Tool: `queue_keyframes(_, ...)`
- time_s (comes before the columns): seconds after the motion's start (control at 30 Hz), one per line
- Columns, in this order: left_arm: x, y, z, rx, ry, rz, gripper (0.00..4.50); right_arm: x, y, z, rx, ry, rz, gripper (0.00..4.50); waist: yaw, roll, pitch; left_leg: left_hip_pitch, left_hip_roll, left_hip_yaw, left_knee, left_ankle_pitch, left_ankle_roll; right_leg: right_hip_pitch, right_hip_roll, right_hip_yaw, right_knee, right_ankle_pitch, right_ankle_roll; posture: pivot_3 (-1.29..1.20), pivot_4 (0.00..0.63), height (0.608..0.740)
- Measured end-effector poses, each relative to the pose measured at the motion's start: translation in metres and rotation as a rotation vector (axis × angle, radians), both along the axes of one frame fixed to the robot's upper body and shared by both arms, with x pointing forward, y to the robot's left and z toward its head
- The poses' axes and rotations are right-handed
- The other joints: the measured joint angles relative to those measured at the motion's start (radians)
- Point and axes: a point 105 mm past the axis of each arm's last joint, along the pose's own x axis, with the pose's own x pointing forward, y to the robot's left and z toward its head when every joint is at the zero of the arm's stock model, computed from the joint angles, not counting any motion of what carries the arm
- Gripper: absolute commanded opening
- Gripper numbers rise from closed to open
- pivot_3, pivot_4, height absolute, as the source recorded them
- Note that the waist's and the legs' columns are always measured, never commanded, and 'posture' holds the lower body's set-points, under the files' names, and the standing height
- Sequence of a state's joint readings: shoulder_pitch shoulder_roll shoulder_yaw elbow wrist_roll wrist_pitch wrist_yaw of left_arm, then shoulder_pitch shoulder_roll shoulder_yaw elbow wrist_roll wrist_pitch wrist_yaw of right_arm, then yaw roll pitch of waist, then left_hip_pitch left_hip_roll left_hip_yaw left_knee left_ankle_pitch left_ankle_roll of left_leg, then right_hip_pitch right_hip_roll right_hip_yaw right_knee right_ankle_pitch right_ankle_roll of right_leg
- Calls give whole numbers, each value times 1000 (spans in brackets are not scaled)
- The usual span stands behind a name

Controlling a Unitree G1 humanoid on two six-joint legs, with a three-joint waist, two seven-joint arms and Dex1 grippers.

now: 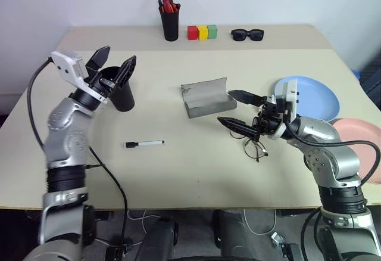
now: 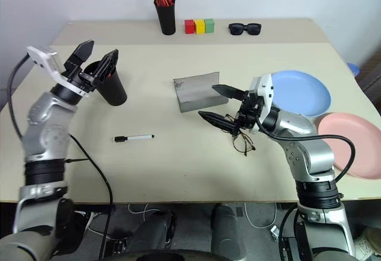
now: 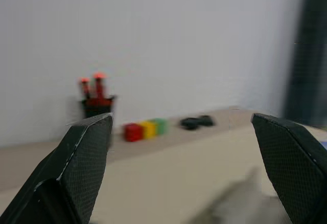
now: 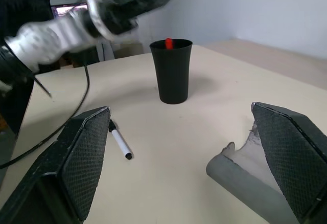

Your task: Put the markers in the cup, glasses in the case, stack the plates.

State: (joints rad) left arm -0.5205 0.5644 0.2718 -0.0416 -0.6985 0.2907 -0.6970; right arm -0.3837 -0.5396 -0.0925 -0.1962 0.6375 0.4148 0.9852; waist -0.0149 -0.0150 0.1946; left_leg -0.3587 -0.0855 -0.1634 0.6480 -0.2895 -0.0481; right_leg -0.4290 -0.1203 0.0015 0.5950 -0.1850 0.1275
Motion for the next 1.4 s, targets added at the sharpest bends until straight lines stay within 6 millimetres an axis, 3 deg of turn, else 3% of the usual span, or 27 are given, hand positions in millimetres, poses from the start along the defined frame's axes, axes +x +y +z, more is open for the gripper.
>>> queue_keyframes(0.07,-18,-7,2,65,29,-99,4448,-1,0,0,2,2,7,4500,-3,0,0,1,1,1,-1,0,0,0,1,1,0,0,0,0,150,740)
queue_keyframes(0.17,-46,-5,-24,213,200,-240,4448,-3,-3,-3,-13,12,8,4500,-7,2,1,2,4,4,-2,0,1,-1,3,3,0,-1,-1,0,150,740)
queue_keyframes(0.33,-70,13,-58,455,382,-345,4448,-13,-4,-10,-32,52,42,4500,5,3,1,1,6,5,-2,0,1,-1,4,3,0,-3,-5,0,150,740)
queue_keyframes(0.53,-64,52,-84,657,430,-314,4448,-47,-11,-34,-134,132,125,4500,7,3,2,1,7,7,-2,-1,1,-1,4,3,-2,-4,-3,0,150,740)
queue_keyframes(0.67,-48,66,-95,748,411,-298,4448,-49,-13,-38,-153,125,116,4500,4,3,2,1,8,8,-1,-1,1,-1,4,3,-1,-4,-3,0,150,740)
queue_keyframes(0.87,-32,55,-106,796,361,-396,4448,-46,-12,-36,-151,108,96,4500,4,3,2,1,8,8,-2,-1,1,-2,4,3,-2,0,-2,0,150,740)
queue_keyframes(1.3,-28,42,-171,840,566,-591,4448,-43,-12,-34,-146,96,58,4500,5,2,2,1,7,9,0,-1,1,-2,4,3,-1,0,-2,0,150,740)
queue_keyframes(1.4,-21,38,-171,863,543,-589,3708,-42,-12,-33,-146,92,47,4500,8,2,2,1,7,9,0,-1,1,-1,4,3,0,-1,-1,0,150,740)
